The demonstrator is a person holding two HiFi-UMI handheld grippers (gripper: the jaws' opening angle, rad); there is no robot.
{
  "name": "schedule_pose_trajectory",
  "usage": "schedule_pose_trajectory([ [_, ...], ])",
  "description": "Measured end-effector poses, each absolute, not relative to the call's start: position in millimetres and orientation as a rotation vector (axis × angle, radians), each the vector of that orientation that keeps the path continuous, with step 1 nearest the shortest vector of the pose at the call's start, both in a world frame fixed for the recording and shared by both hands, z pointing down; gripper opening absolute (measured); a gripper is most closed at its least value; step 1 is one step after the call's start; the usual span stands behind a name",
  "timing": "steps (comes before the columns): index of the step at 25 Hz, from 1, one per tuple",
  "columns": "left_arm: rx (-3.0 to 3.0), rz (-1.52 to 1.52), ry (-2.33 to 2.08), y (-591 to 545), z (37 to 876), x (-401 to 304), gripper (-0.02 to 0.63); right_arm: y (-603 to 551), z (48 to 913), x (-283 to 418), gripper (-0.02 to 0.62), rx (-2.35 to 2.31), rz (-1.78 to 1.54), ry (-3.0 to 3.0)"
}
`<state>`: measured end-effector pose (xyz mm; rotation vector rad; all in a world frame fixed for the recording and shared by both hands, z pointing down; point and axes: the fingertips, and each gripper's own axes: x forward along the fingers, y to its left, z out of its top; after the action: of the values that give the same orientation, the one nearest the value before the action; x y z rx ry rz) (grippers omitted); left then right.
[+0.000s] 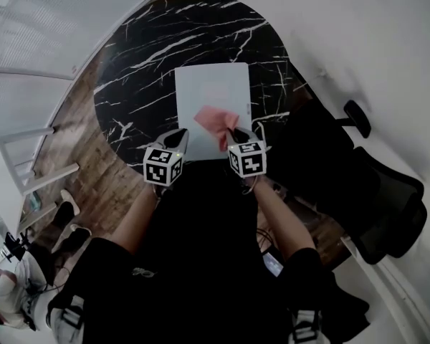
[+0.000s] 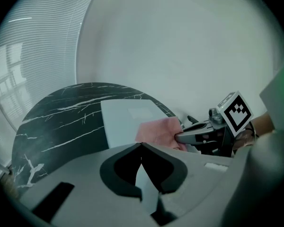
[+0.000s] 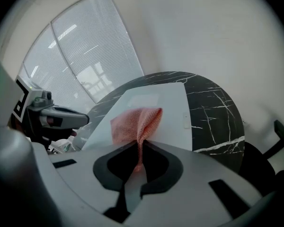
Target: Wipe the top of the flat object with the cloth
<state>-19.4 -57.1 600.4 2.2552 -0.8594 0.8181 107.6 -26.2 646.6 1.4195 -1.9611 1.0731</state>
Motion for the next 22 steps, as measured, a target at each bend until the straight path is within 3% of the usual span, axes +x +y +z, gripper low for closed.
schedule_pose_trajectory([
  [22, 2.319, 0.91, -0.713, -55.7, 601.0, 43.7, -0.002, -14.6, 649.1, 177.8, 0.008, 1.614, 1.162, -1.882],
])
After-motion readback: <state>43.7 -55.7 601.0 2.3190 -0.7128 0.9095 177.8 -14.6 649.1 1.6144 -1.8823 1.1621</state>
